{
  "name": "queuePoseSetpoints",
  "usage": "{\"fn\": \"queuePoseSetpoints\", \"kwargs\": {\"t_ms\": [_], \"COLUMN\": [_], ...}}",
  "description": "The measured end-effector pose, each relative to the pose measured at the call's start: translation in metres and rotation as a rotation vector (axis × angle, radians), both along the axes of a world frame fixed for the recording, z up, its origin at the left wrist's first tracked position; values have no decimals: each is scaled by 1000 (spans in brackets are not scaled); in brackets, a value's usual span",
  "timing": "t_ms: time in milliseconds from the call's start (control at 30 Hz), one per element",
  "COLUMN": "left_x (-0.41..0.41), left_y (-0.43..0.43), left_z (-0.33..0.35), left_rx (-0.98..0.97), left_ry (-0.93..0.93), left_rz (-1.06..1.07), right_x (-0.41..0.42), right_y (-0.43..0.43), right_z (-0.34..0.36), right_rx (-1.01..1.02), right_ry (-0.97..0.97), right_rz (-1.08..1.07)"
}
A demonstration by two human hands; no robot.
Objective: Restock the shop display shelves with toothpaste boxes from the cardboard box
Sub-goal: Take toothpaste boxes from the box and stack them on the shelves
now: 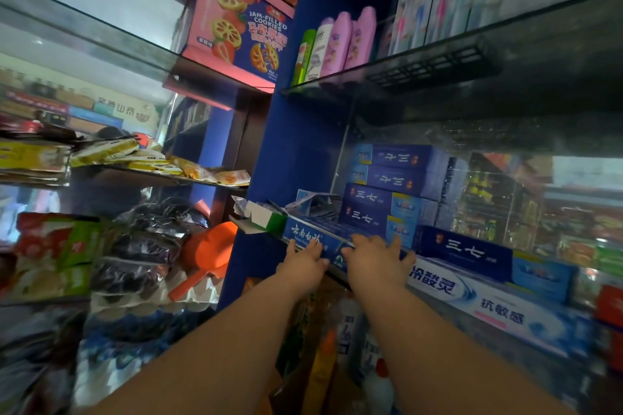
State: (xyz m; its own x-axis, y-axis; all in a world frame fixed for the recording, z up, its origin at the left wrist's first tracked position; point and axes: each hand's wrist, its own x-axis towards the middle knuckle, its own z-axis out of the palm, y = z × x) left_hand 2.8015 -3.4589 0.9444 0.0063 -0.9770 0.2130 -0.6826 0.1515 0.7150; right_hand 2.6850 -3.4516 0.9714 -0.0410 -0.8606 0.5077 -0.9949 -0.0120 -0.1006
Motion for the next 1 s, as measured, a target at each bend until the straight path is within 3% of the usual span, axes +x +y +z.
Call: {"fn": "queuePoseSetpoints", "kwargs": {"t_ms": [167,333,400,600,767,1000], "left_x": [3,11,20,63,110,144], "left_y": [-3,15,20,64,112,211], "left_z": [-8,-6,-7,-60,-166,-348], "left_rx": [-26,-114,-80,-113,98,528], "left_ry": [-18,170,269,243,292,185], "left_rz": [-30,58,54,112,238,385], "right_x": [0,8,18,58,90,130], "right_y": [1,10,18,60,85,152], "right_z": [-1,-4,-7,-60,-163,-349], "right_rx": [8,-91,-157,-156,36,613], "right_ry": [-5,22,65,26,-81,-247], "right_rz": [-12,18,74,349,493,544]}}
